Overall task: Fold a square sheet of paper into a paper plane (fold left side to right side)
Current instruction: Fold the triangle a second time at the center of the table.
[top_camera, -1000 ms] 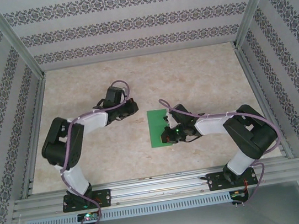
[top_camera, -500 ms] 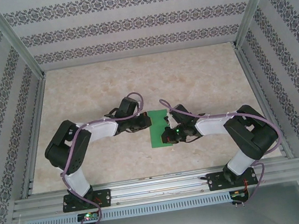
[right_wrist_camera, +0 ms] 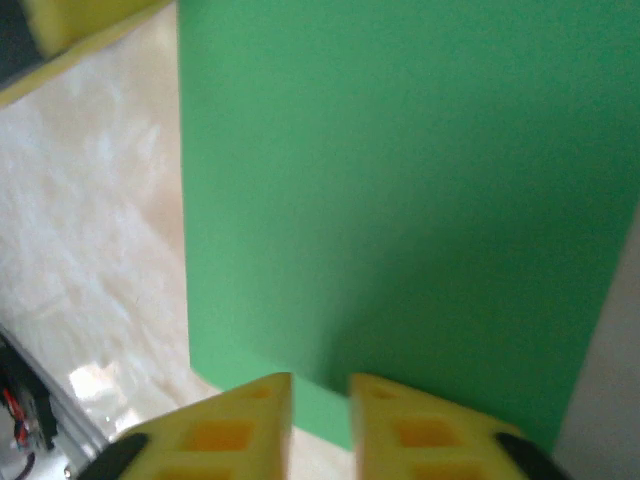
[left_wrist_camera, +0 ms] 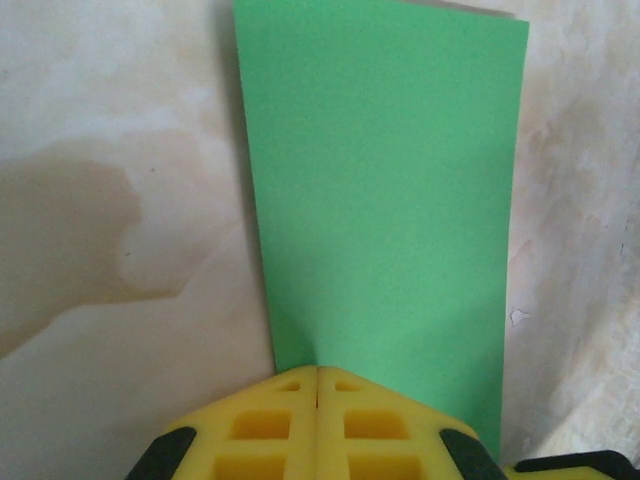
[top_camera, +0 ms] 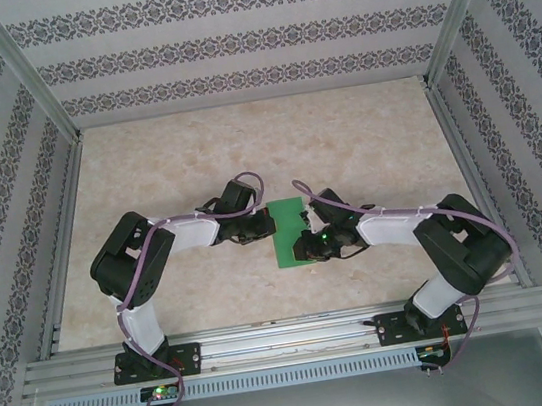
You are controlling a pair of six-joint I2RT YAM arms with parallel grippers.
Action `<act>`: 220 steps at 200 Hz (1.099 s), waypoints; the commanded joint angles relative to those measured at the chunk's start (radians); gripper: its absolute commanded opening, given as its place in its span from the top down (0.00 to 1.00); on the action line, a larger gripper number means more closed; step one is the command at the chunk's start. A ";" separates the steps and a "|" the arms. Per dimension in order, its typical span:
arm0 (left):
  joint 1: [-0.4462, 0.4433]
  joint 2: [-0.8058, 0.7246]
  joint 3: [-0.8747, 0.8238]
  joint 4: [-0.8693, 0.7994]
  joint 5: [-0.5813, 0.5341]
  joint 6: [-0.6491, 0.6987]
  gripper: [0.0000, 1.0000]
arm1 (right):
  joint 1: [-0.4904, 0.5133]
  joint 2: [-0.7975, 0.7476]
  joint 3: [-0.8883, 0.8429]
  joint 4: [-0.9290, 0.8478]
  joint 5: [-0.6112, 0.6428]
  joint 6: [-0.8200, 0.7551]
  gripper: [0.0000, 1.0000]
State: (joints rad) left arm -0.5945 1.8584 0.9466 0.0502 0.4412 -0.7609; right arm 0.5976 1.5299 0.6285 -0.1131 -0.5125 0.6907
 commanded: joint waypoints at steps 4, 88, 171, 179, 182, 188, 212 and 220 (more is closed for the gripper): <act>-0.019 -0.015 -0.031 -0.072 -0.053 -0.024 1.00 | -0.042 -0.100 0.009 -0.085 -0.018 0.008 0.67; -0.031 -0.017 -0.052 -0.049 -0.057 -0.037 1.00 | -0.160 -0.151 -0.090 -0.135 -0.113 -0.021 0.52; -0.031 -0.013 -0.054 -0.043 -0.055 -0.038 1.00 | -0.151 -0.080 -0.101 -0.044 -0.153 0.010 0.58; -0.031 -0.014 -0.054 -0.042 -0.055 -0.038 1.00 | -0.151 -0.079 -0.101 -0.032 -0.155 0.015 0.58; -0.032 -0.013 -0.054 -0.041 -0.055 -0.038 1.00 | -0.151 -0.078 -0.100 -0.027 -0.158 0.016 0.59; -0.032 -0.013 -0.056 -0.040 -0.053 -0.037 1.00 | -0.150 -0.075 -0.102 -0.018 -0.160 0.021 0.59; -0.031 -0.012 -0.054 -0.038 -0.052 -0.038 1.00 | -0.151 -0.062 -0.101 0.021 -0.176 0.036 0.62; -0.031 -0.012 -0.054 -0.039 -0.051 -0.036 1.00 | -0.152 -0.054 -0.100 0.038 -0.181 0.042 0.62</act>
State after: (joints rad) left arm -0.6094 1.8374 0.9207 0.0582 0.4133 -0.7910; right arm 0.4412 1.4509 0.5388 -0.1371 -0.6575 0.7094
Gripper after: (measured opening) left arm 0.056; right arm 0.387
